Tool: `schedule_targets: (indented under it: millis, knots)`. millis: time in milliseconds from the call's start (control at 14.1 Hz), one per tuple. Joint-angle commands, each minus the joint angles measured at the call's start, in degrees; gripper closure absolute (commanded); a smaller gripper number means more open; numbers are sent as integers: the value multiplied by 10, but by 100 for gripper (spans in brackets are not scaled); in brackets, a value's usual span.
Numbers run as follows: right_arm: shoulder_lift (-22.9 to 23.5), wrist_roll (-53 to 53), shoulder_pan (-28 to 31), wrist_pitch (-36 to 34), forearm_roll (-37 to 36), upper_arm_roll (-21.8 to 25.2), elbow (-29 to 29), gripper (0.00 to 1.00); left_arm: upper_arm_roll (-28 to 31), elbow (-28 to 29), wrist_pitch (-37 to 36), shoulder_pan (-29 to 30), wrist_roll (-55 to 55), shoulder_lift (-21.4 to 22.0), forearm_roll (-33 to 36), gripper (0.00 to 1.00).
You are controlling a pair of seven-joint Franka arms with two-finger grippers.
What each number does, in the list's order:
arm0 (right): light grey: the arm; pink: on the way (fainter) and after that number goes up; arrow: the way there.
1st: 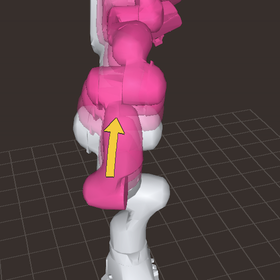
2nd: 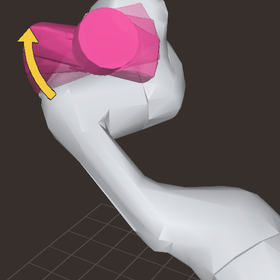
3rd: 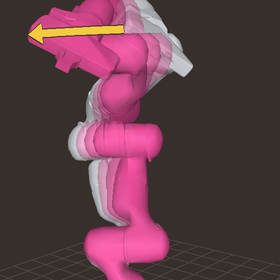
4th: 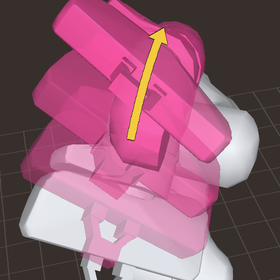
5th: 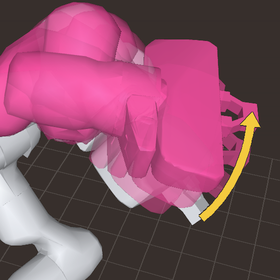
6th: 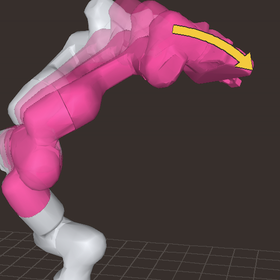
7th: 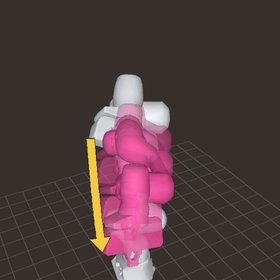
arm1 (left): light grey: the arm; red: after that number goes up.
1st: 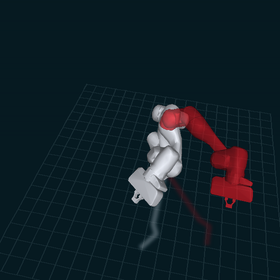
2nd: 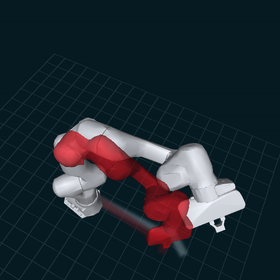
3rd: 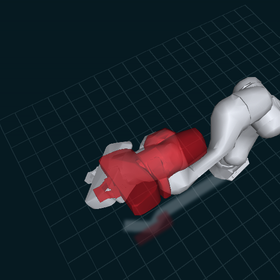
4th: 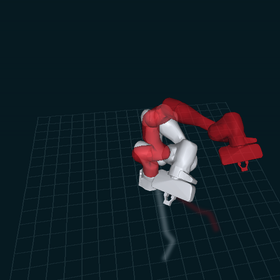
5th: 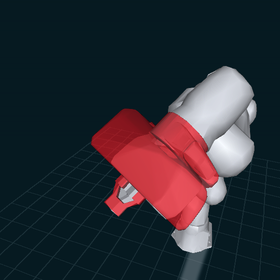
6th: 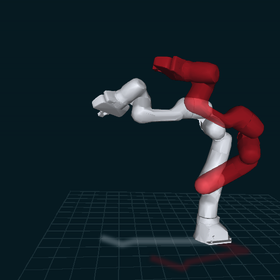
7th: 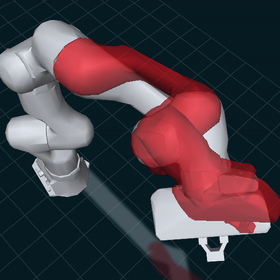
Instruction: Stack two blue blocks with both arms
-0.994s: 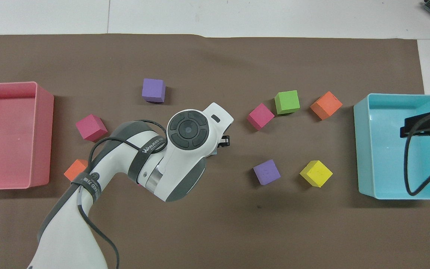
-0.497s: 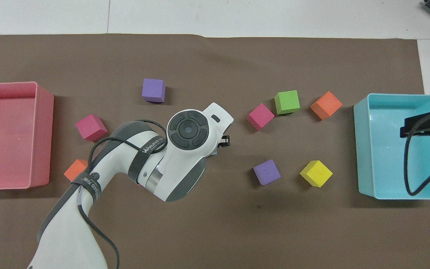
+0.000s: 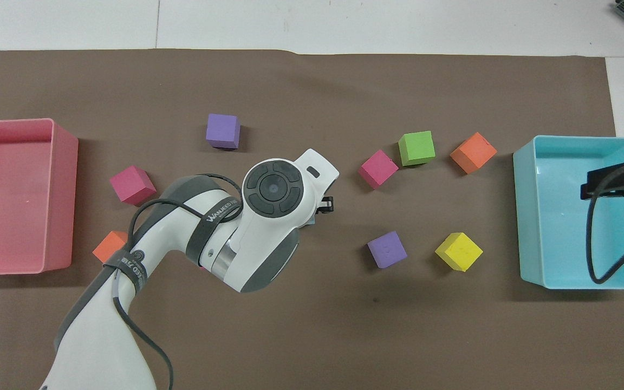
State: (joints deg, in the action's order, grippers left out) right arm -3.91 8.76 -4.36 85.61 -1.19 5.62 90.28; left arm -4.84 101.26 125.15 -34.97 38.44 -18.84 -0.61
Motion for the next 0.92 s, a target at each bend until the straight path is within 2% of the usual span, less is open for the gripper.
schedule_targets:
  millis: [0,71,426,639,852]
  knots:
    - [-1,-15,5,-7,11,-2,-4,0,2,14,12,1,-8,11,-7,4]
    - [-1,-15,5,-7,11,-2,-4,0,2,13,12,1,-8,11,-7,0]
    - [-1,-15,4,-7,11,-2,-4,0,3,9,-3,0,-8,16,-7,0]
    - [-1,-15,4,-7,11,-2,-4,0,9,8,-49,4,-13,66,-7,0]
    - [-1,-15,5,-7,11,-2,-4,0,8,10,-115,48,-65,131,-9,0]
